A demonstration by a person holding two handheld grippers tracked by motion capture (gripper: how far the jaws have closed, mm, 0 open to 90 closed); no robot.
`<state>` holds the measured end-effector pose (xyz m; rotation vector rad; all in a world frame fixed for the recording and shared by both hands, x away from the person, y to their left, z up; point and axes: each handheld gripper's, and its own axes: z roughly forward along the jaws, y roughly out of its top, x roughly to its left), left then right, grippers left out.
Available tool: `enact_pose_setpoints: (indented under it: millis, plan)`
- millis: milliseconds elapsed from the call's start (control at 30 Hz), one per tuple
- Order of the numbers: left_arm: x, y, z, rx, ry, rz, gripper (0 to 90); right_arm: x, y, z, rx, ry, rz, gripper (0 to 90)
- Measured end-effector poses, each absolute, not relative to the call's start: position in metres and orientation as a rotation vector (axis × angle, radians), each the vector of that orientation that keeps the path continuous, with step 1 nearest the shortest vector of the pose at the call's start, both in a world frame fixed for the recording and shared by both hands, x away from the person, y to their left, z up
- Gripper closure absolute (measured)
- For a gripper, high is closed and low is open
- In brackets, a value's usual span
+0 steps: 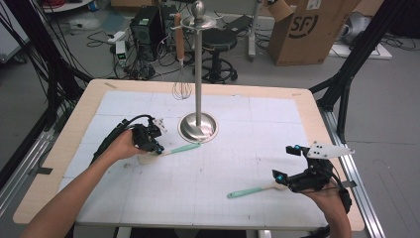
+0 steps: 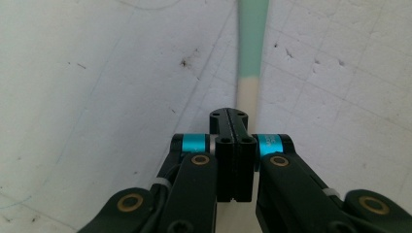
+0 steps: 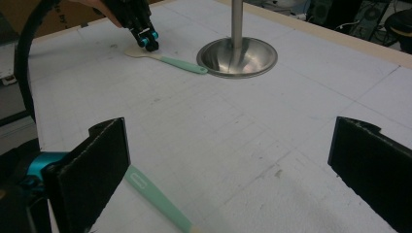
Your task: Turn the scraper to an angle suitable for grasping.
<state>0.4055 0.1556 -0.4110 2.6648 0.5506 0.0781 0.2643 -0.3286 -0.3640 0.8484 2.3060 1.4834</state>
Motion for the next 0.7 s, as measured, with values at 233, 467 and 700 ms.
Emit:
enact_pose_setpoints:
  millis: [233,467,700]
  plan:
    - [0.4033,0.1581,-0.4093,2.694,0.526,0.058,90.0,0.2643,-0.3287,-0.3639,0.848,2.307,1.482,0.0]
    - [0.4004,0.1609,-0.4083,2.72,0.515,0.017,90.0,0.2641,-0.3283,-0.3634,0.842,2.308,1.48,0.0]
    - [0.3954,0.1635,-0.406,2.748,0.495,-0.002,90.0,0.2637,-0.3275,-0.3626,0.84,2.308,1.482,0.0]
